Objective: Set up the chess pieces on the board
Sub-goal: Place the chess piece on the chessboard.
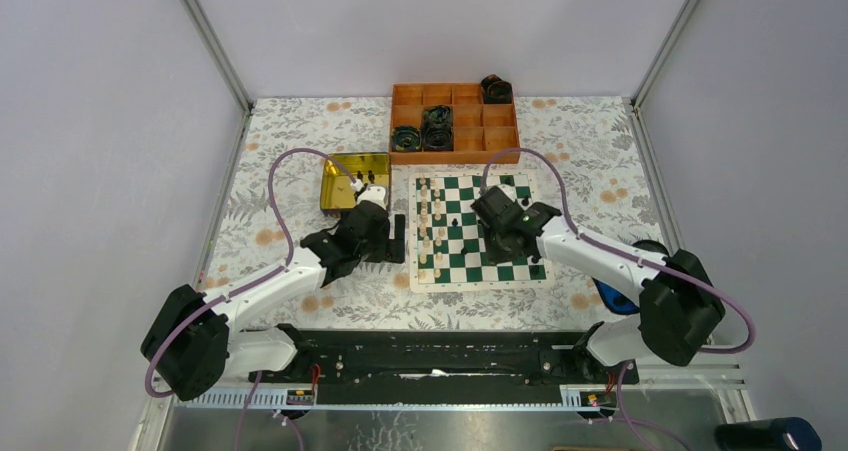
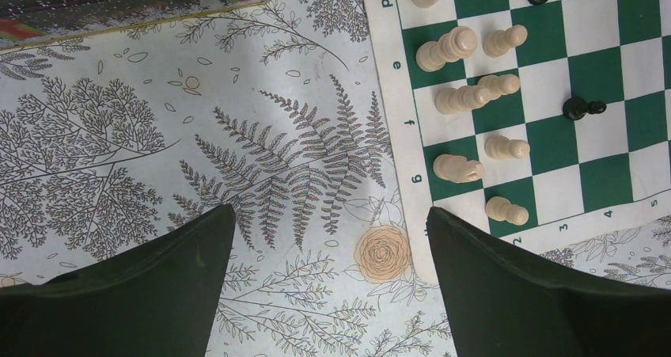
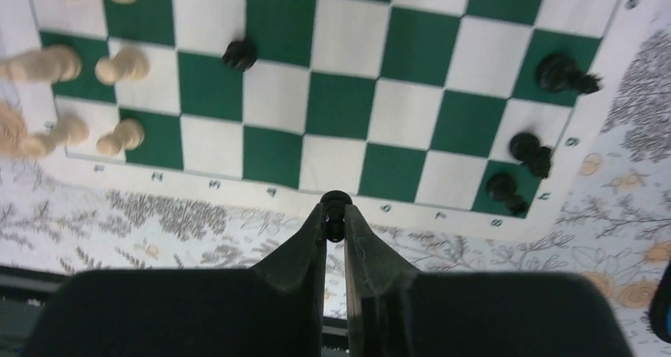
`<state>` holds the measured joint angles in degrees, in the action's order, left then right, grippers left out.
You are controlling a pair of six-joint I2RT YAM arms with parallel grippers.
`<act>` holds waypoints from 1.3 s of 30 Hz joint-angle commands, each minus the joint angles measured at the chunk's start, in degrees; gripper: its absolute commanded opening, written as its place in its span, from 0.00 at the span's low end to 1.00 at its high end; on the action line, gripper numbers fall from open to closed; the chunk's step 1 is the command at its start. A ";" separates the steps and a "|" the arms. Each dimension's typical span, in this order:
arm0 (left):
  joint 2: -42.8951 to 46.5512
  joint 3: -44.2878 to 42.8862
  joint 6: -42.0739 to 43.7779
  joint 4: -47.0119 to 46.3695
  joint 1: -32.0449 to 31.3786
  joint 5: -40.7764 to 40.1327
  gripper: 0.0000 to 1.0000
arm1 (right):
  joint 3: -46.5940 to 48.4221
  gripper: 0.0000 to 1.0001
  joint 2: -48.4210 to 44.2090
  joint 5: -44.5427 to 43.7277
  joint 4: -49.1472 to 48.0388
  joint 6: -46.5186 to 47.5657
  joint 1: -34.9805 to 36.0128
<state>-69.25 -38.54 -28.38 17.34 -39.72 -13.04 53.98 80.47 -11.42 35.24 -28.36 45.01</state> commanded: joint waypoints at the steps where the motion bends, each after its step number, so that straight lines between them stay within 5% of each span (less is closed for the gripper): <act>1: 0.79 -1.72 0.87 -0.64 -0.43 0.03 0.99 | 3.97 0.04 2.57 -1.74 -1.40 3.95 -5.40; 14: 0.18 -1.71 0.96 -0.55 -0.44 -0.13 0.99 | 10.80 0.03 14.57 1.14 -5.23 10.63 -16.28; 39: -1.76 -1.90 0.96 -0.38 -0.52 -0.12 0.99 | 20.38 0.04 26.95 4.38 -6.42 14.32 -24.11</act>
<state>-70.52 -38.54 -28.36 17.32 -39.77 -12.97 71.90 106.65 -7.86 29.19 -15.03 21.50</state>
